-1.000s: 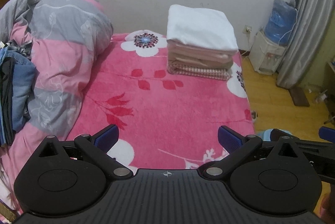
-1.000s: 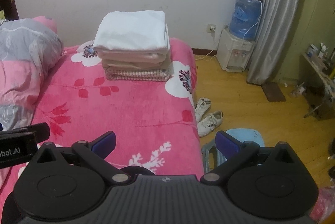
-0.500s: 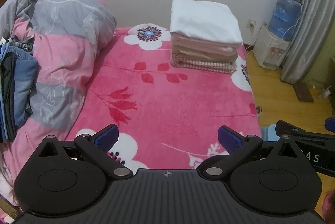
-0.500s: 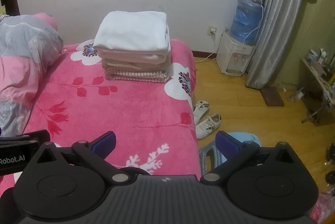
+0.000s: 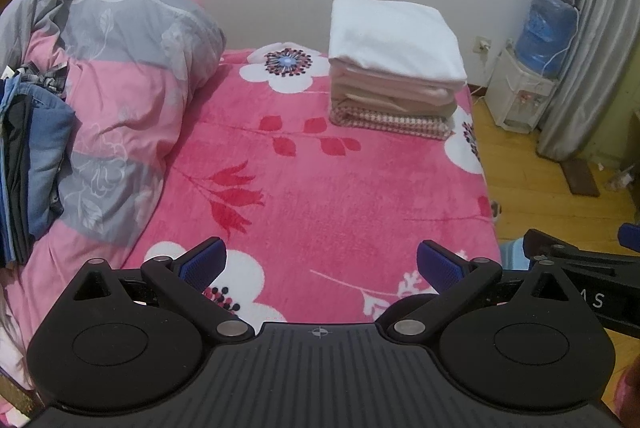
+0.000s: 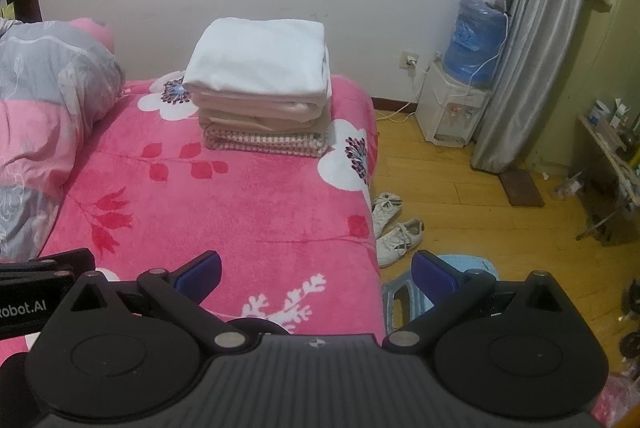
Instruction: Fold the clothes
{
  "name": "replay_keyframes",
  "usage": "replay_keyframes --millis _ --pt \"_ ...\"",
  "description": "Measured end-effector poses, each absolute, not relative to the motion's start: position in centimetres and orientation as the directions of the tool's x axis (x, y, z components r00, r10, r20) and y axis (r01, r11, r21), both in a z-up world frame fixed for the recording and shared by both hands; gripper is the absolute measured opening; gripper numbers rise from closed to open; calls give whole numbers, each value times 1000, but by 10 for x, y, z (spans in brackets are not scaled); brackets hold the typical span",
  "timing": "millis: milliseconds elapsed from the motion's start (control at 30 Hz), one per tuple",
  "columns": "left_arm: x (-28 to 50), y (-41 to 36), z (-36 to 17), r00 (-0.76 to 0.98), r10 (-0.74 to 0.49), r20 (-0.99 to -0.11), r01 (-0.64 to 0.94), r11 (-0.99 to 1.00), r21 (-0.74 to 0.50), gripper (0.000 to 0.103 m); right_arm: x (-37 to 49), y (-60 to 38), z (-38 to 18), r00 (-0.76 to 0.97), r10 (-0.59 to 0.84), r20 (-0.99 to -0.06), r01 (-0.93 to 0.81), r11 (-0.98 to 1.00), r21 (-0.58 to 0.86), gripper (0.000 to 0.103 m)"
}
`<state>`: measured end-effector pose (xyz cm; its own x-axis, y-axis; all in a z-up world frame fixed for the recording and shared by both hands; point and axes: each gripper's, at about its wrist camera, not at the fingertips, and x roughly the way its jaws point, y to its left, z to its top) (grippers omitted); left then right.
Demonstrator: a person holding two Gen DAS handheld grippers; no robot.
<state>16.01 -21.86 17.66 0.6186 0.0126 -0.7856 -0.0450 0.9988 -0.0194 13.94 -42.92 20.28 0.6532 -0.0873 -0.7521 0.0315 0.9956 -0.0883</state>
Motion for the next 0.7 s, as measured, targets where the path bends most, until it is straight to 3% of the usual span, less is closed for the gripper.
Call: replay_keyframes --millis 700 --pt "160 -215 173 612 32 -790 -52 999 0 102 139 -430 199 642 -101 -760 38 994 -101 103"
